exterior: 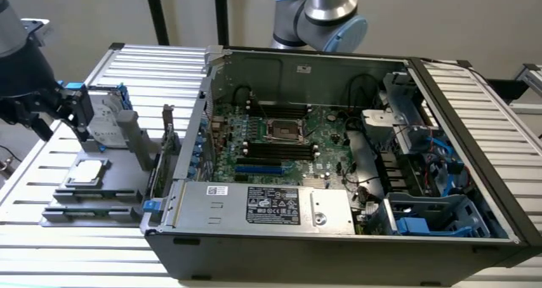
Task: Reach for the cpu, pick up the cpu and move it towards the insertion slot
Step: 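Pick up the cpu and move it towards the insertion slot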
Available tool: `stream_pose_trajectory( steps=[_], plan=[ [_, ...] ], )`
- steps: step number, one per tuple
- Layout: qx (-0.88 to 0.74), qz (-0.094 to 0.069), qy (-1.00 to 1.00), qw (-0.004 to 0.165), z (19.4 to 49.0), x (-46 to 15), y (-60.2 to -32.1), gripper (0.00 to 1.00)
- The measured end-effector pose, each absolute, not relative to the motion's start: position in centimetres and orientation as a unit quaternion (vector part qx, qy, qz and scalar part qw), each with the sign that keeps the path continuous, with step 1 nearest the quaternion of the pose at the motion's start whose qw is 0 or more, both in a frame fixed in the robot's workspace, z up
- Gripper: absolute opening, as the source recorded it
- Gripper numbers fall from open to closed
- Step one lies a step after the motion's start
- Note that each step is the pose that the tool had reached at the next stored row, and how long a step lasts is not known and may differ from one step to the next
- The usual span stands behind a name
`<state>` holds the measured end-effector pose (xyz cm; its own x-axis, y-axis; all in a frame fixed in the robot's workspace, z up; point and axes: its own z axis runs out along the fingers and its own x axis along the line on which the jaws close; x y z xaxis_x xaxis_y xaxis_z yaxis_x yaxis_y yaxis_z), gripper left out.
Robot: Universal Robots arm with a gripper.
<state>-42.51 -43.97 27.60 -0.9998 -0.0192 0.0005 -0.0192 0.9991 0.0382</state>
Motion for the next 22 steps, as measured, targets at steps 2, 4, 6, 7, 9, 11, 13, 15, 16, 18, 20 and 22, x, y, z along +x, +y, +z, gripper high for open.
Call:
stream_pose_trajectory(
  steps=[2, 4, 6, 7, 9, 11, 13, 15, 16, 18, 20, 22],
  plan=[
    [0.010, -0.019, -1.000, 0.000, 27.2, -42.5, -44.0, 0.65],
    [0.010, -0.019, -1.000, 0.000, 26.9, -42.5, -44.0, 0.65],
    [0.010, -0.019, -1.000, 0.000, 26.5, -42.5, -44.0, 0.65],
    [0.010, -0.019, -1.000, 0.000, 26.3, -42.5, -44.0, 0.65],
    [0.010, -0.019, -1.000, 0.000, 26.0, -42.5, -44.0, 0.65],
    [0.010, -0.019, -1.000, 0.000, 25.6, -42.5, -44.0, 0.65],
    [0.010, -0.019, -1.000, 0.000, 25.2, -42.5, -44.0, 0.65],
    [0.010, -0.019, -1.000, 0.000, 24.9, -42.5, -44.0, 0.65],
    [0.010, -0.019, -1.000, 0.000, 24.7, -42.5, -44.0, 0.65],
    [0.010, -0.019, -1.000, 0.000, 24.3, -42.5, -44.0, 0.65],
    [0.010, -0.019, -1.000, 0.000, 24.0, -42.5, -44.0, 0.65],
    [0.010, -0.019, -1.000, 0.000, 23.6, -42.5, -44.0, 0.65]
  ],
)
